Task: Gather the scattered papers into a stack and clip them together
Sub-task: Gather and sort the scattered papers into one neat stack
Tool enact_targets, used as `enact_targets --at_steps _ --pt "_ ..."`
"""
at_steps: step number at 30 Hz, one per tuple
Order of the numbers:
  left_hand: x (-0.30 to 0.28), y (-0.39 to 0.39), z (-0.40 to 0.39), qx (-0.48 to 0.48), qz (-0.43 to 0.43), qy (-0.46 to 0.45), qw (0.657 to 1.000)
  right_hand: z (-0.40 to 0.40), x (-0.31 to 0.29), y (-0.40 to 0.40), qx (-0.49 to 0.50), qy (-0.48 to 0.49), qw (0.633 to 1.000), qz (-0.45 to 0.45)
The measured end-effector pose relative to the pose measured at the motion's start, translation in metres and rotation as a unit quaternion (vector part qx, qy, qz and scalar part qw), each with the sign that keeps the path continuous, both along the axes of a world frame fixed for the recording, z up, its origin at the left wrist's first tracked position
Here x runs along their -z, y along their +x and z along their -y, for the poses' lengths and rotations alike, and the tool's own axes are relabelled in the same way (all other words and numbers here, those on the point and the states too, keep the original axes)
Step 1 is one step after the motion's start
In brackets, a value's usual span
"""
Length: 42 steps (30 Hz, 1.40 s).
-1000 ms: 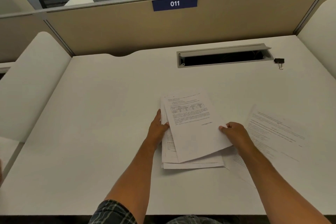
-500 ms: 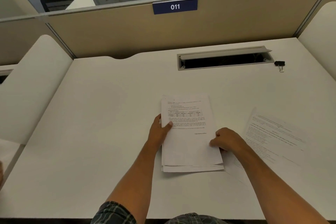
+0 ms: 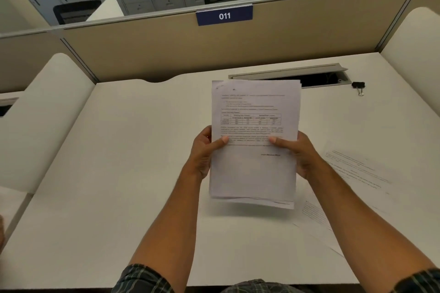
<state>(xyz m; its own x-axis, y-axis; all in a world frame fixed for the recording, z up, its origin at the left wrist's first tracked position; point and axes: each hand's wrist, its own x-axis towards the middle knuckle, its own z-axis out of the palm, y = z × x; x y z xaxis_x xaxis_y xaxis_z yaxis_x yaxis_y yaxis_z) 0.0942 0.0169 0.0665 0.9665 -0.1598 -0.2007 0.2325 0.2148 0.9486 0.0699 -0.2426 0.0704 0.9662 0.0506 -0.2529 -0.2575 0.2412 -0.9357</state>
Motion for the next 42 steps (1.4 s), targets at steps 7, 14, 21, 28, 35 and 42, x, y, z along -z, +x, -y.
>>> enact_targets --at_steps 7,14,21,28,35,42 --pt "-0.040 -0.001 0.000 0.061 0.081 0.044 0.994 -0.007 -0.037 -0.002 0.008 -0.086 0.983 0.164" --pt "-0.019 -0.019 0.003 0.072 0.053 0.102 0.991 -0.005 -0.007 -0.016 -0.022 -0.103 0.986 0.132" --pt "-0.018 -0.020 0.006 0.072 0.078 0.081 0.991 -0.003 -0.007 -0.019 -0.009 -0.074 0.987 0.140" --pt "-0.008 -0.024 0.009 0.051 0.033 0.131 0.990 -0.011 0.004 -0.021 0.020 -0.125 0.990 0.068" --pt "0.010 -0.028 0.008 0.039 0.003 0.156 0.987 -0.013 0.012 -0.024 0.046 -0.150 0.986 0.050" --pt "0.021 -0.021 0.010 -0.048 -0.028 0.179 0.982 0.005 0.011 -0.022 -0.089 -0.570 0.810 -0.108"
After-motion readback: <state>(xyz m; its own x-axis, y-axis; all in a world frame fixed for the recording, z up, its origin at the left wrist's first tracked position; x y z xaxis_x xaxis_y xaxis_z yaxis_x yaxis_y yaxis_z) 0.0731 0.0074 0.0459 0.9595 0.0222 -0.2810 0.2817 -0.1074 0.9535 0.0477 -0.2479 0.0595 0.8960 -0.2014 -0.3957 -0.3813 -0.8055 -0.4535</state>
